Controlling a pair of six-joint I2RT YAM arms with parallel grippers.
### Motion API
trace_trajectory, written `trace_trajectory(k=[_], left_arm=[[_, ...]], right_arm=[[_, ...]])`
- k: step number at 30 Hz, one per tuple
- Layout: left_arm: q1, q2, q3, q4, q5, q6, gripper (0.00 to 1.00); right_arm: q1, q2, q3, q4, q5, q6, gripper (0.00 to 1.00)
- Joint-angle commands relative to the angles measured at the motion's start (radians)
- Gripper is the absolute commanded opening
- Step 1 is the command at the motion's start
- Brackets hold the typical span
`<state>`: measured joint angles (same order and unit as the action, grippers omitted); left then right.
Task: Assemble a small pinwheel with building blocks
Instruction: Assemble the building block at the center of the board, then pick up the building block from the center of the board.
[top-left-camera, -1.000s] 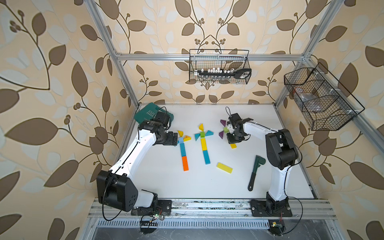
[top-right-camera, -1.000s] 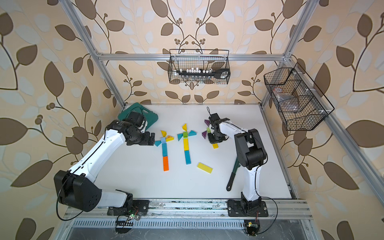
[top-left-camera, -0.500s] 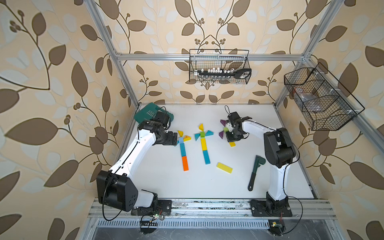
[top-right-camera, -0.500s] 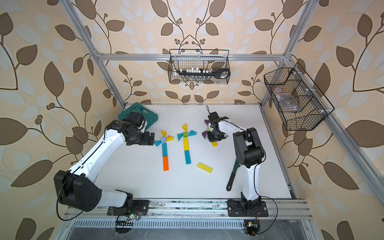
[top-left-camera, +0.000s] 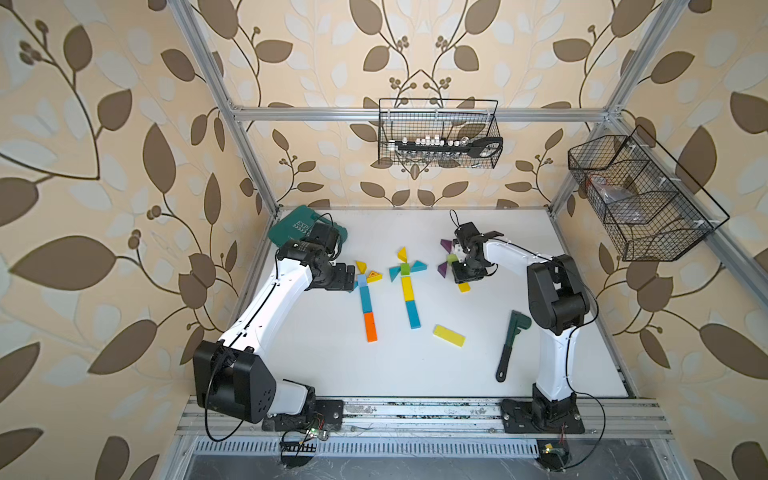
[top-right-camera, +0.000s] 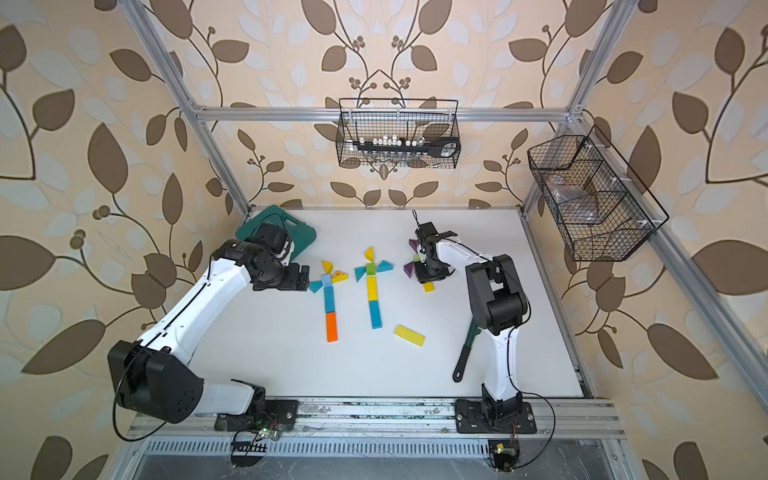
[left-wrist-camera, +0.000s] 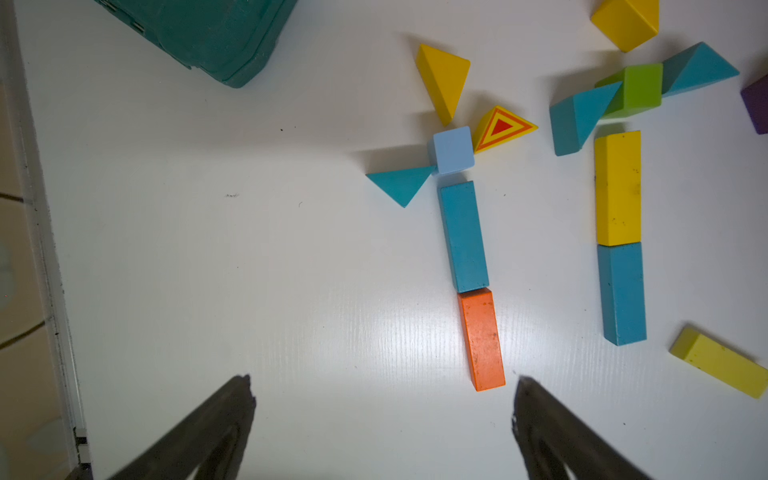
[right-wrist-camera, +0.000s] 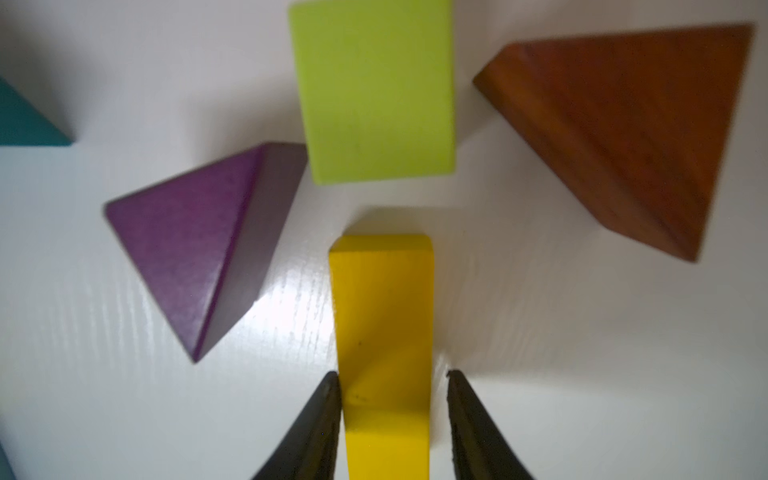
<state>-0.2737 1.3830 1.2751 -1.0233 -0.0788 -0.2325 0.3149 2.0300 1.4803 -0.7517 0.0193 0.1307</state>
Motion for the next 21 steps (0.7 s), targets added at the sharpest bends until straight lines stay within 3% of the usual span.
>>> trace_trajectory(k=[1, 3, 6, 12, 21], left_arm=[[0.011, 0.0, 0.004, -0.012, 0.003, 0.015, 0.99], [0.013, 0.002, 0.006, -0.016, 0.004, 0.015, 0.99], [0.014, -0.003, 0.005, -0.017, 0.004, 0.015, 0.99], [0.014, -0.013, 0.006, -0.017, 0.009, 0.013, 0.99], [0.014, -0.028, -0.002, -0.014, 0.002, 0.012, 0.99]], right_arm=[[0.029, -0.207, -0.11, -0.025, -0.008, 0.029, 0.46], [0.065, -0.32, -0.22, 0.003, -0.013, 0.05, 0.48], [0.174, -0.427, -0.348, -0.003, 0.079, 0.125, 0.53], [0.42, -0.453, -0.505, 0.03, 0.094, 0.157, 0.56], [0.457, -0.386, -0.51, 0.074, 0.04, 0.039, 0.57]])
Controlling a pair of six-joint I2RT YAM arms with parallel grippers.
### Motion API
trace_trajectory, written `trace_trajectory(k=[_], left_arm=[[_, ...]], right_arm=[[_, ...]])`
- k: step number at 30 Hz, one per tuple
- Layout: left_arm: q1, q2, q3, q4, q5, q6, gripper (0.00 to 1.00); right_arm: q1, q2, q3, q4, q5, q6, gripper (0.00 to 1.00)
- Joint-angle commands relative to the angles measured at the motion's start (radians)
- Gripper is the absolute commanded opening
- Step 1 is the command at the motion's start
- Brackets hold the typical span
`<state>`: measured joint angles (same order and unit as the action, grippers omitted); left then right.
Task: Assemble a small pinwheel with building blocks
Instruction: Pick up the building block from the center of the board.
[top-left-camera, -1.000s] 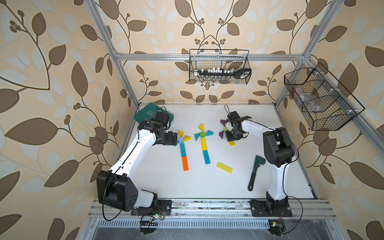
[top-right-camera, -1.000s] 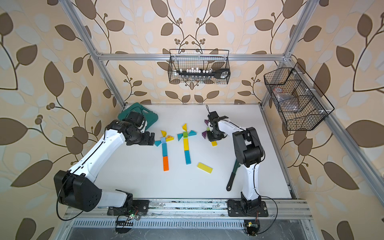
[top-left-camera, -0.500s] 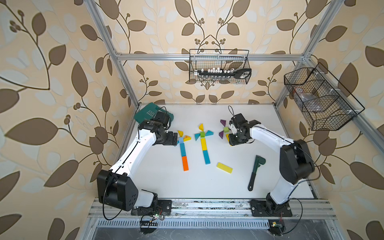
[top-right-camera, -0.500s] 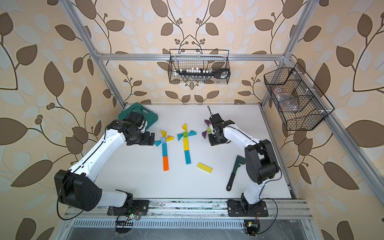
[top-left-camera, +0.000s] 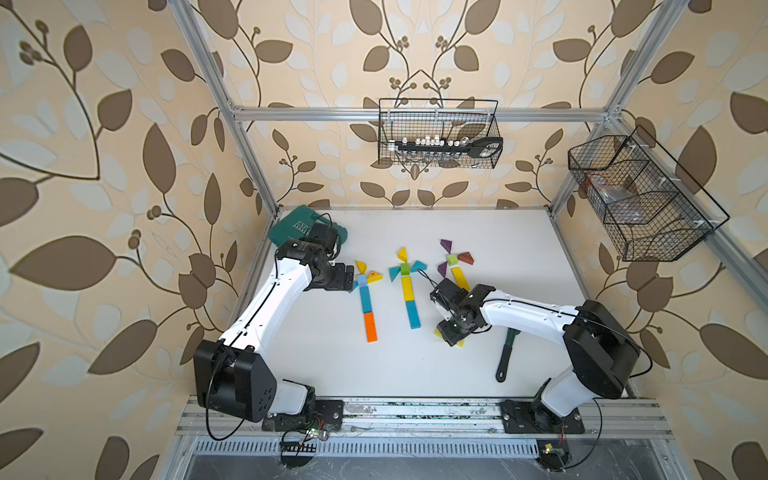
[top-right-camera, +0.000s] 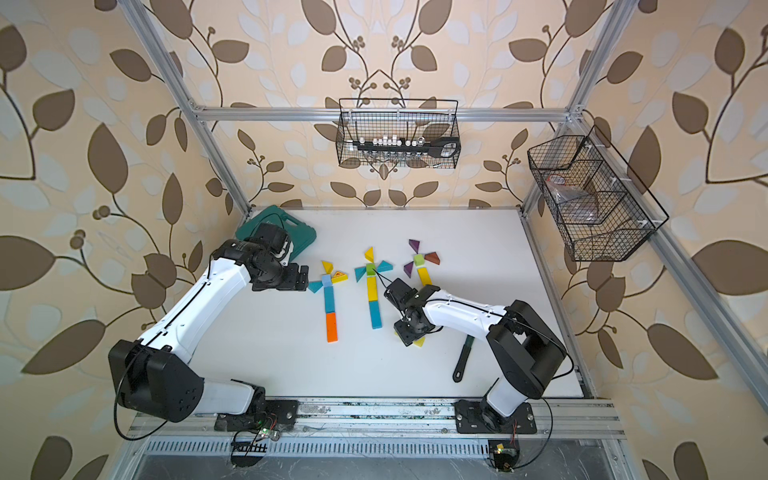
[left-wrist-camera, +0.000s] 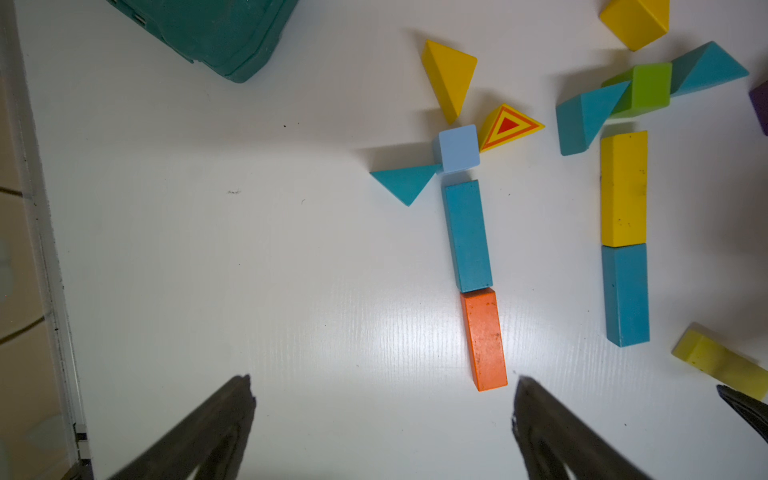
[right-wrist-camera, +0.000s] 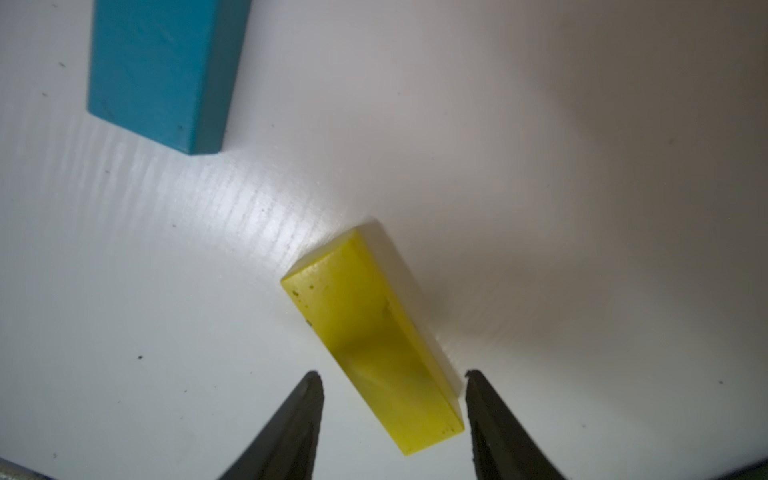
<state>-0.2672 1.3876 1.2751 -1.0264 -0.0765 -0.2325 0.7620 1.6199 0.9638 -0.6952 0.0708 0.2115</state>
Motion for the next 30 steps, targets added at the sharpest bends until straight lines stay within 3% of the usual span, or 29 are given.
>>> trace_trajectory(k=[1, 6, 7, 10, 13, 15, 22, 30], left_arm=[[0.008, -0.032, -0.003, -0.011, -0.002, 0.012, 0.99], [0.008, -0.034, -0.003, -0.012, -0.009, 0.01, 0.99], [0.008, -0.035, -0.003, -0.012, -0.009, 0.01, 0.99], [0.008, -0.036, -0.006, -0.012, -0.014, 0.01, 0.99], [0.008, -0.036, -0.005, -0.012, -0.014, 0.009, 0.99], [0.009, -0.035, -0.005, -0.012, -0.013, 0.01, 0.99], [0.01, -0.041, -0.005, -0.012, -0.014, 0.009, 0.99], [0.011, -0.045, -0.004, -0.012, -0.009, 0.012, 0.99]], right_arm=[[0.014, 0.037, 0.014, 0.012, -0.006, -0.049, 0.57], [0.029, 0.114, 0.059, -0.019, 0.011, -0.061, 0.55], [0.033, 0.127, 0.066, -0.026, 0.019, -0.06, 0.51], [0.035, 0.133, 0.072, -0.031, 0.038, -0.05, 0.25], [0.024, 0.097, 0.066, -0.032, 0.069, -0.053, 0.08], [-0.016, 0.059, 0.068, -0.052, 0.068, -0.06, 0.02], [-0.374, -0.024, 0.074, -0.084, -0.13, -0.105, 0.03], [-0.475, 0.106, 0.153, -0.08, -0.14, -0.136, 0.0]])
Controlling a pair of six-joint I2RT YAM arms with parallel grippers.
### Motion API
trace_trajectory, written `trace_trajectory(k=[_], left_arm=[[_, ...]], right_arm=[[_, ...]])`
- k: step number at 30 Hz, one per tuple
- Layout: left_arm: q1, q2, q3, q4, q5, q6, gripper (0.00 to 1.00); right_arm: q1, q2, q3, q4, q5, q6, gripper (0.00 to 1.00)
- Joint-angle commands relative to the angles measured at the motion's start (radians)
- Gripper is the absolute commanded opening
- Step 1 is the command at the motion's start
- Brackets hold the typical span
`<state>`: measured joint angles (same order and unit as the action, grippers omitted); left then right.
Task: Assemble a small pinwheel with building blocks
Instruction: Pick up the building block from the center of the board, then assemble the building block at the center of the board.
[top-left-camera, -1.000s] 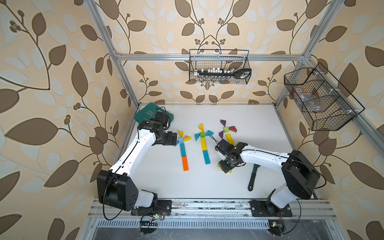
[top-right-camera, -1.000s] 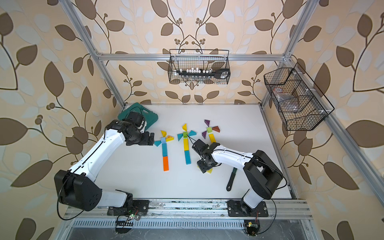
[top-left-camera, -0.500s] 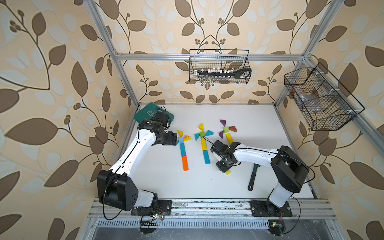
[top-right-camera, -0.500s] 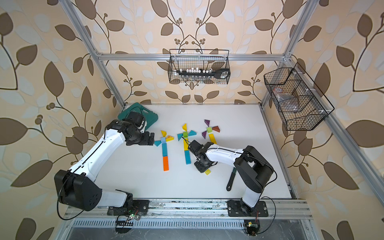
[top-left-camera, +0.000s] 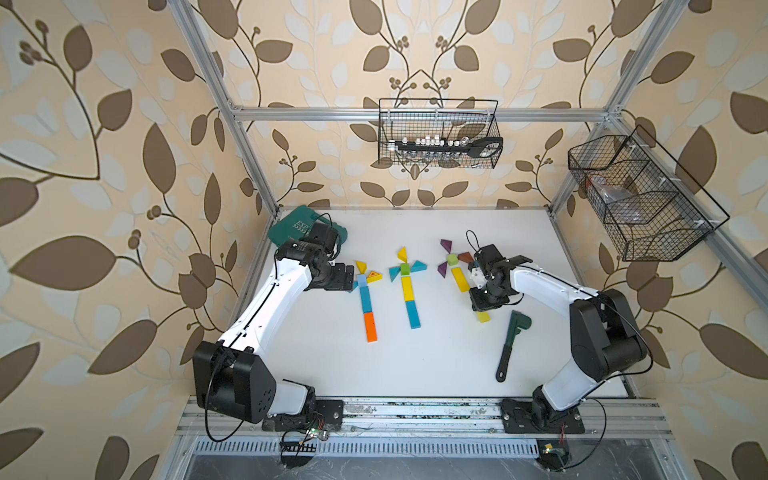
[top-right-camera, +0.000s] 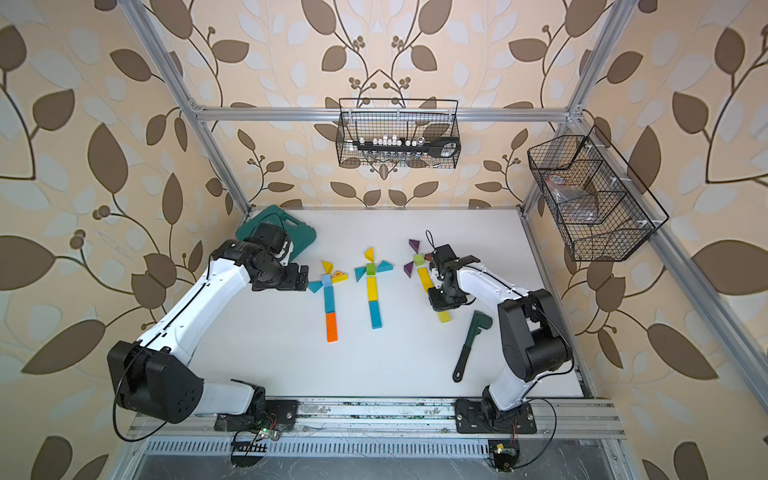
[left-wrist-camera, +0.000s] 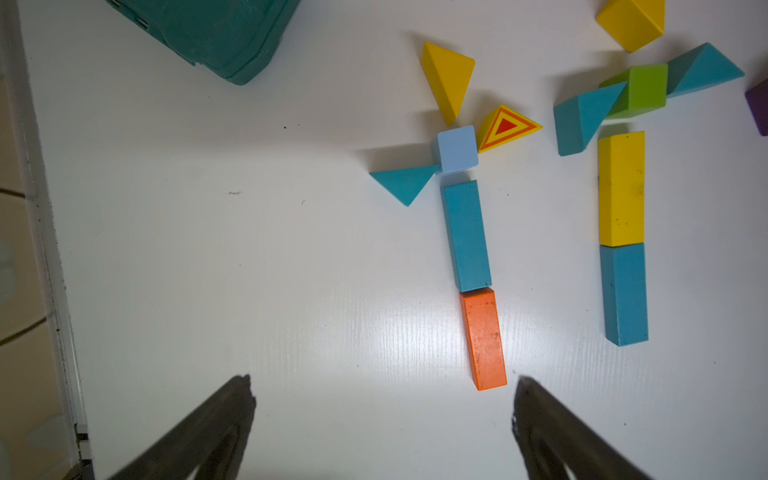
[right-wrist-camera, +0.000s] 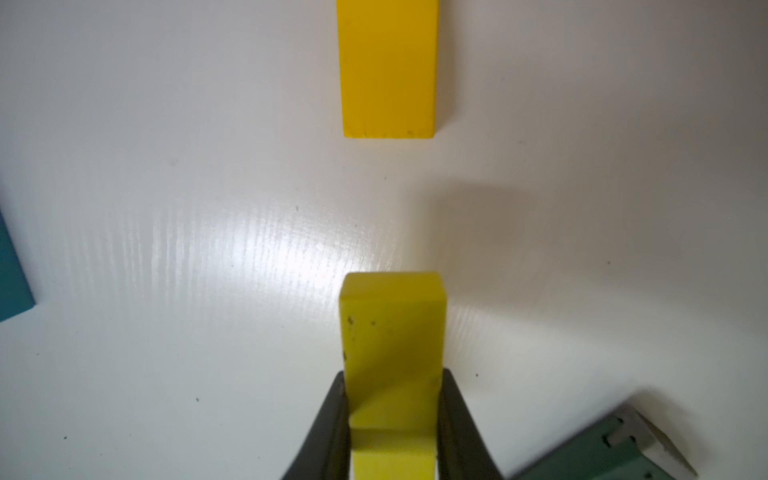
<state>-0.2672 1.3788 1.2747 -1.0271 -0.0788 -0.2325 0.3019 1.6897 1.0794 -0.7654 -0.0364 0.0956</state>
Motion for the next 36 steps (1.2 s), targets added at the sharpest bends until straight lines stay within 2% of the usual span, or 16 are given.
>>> trace_trajectory(k=[1, 13, 19, 36], left_arm=[[0.011, -0.035, -0.005, -0.011, -0.006, 0.012, 0.99], [0.013, -0.031, -0.006, -0.01, -0.008, 0.013, 0.99], [0.013, -0.03, -0.006, -0.01, -0.007, 0.013, 0.99], [0.019, -0.033, -0.005, -0.01, -0.003, 0.015, 0.99]], right_arm=[[-0.017, 0.05, 0.049, -0.007, -0.035, -0.019, 0.0], [-0.019, 0.182, 0.127, -0.003, -0.032, -0.019, 0.0], [-0.019, 0.194, 0.126, 0.005, -0.024, -0.011, 0.11], [0.005, 0.21, 0.14, 0.032, -0.032, -0.002, 0.11]])
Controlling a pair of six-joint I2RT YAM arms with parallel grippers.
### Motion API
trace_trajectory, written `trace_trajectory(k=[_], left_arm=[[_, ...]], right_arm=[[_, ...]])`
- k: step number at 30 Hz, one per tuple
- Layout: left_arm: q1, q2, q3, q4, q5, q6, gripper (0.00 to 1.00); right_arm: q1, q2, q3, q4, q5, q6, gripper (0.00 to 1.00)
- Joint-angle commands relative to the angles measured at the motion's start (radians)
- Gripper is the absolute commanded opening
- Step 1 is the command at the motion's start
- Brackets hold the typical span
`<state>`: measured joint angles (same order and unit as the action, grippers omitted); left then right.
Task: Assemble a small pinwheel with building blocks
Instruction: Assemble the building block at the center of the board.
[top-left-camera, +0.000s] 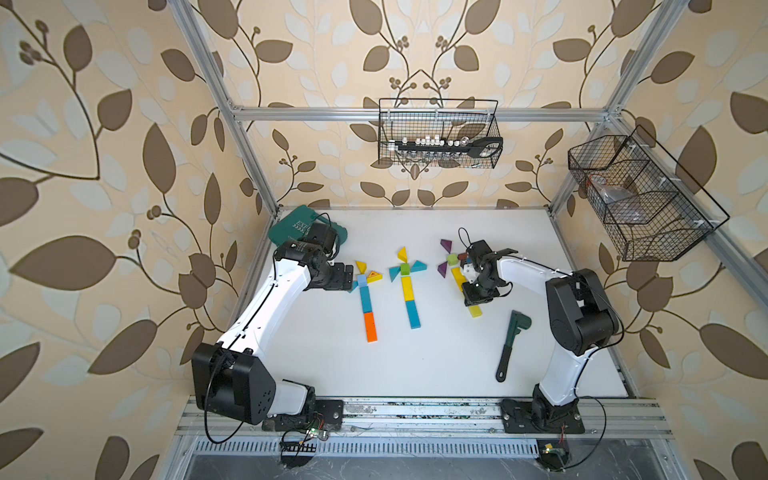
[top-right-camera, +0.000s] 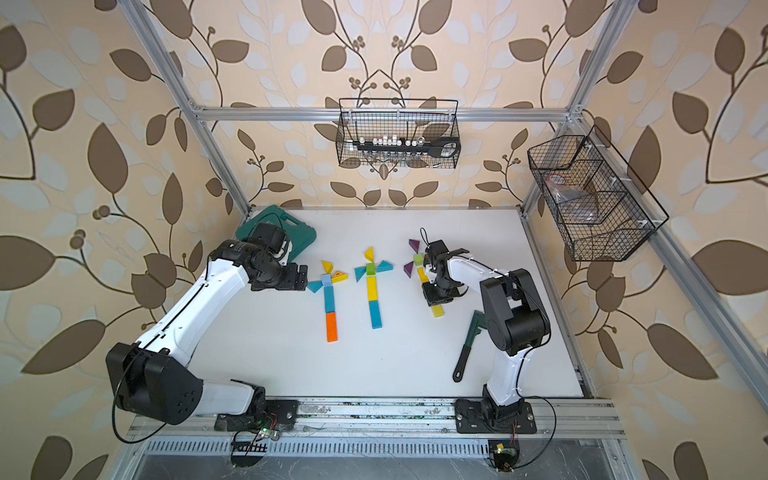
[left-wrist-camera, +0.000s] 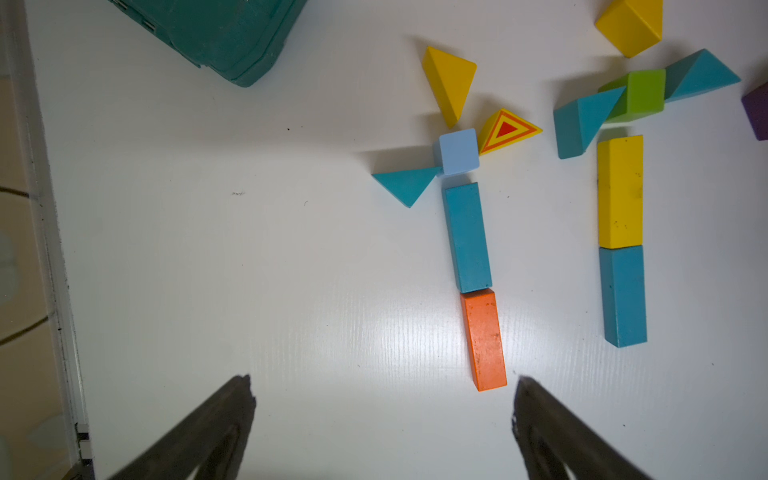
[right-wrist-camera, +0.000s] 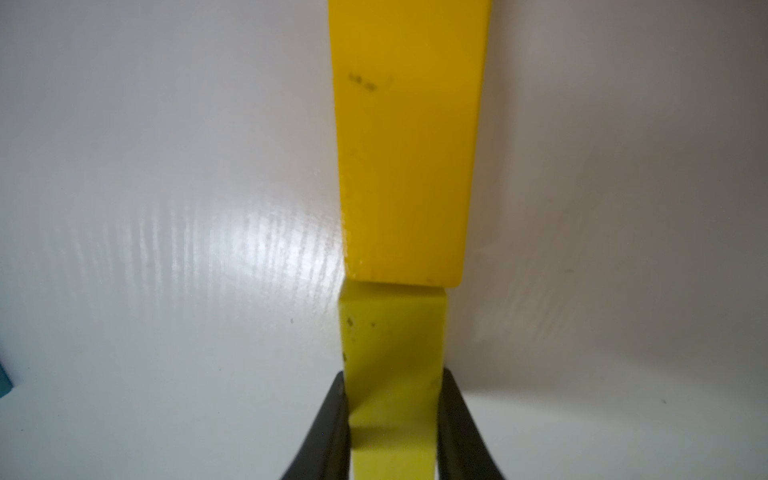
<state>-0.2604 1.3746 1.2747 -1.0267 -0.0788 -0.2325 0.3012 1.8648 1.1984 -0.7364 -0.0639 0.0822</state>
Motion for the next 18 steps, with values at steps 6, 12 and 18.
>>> trace_trajectory(k=[6, 12, 18], left_arm=[[0.013, -0.029, -0.005, -0.01, -0.001, 0.015, 0.99], [0.013, -0.027, -0.006, -0.009, 0.002, 0.015, 0.99], [0.013, -0.025, -0.006, -0.009, 0.003, 0.016, 0.99]], right_arm=[[0.004, 0.027, 0.017, 0.005, 0.027, 0.015, 0.15], [0.004, 0.018, 0.013, -0.005, 0.041, 0.0, 0.14], [0.003, 0.026, 0.016, -0.005, 0.057, -0.007, 0.14]])
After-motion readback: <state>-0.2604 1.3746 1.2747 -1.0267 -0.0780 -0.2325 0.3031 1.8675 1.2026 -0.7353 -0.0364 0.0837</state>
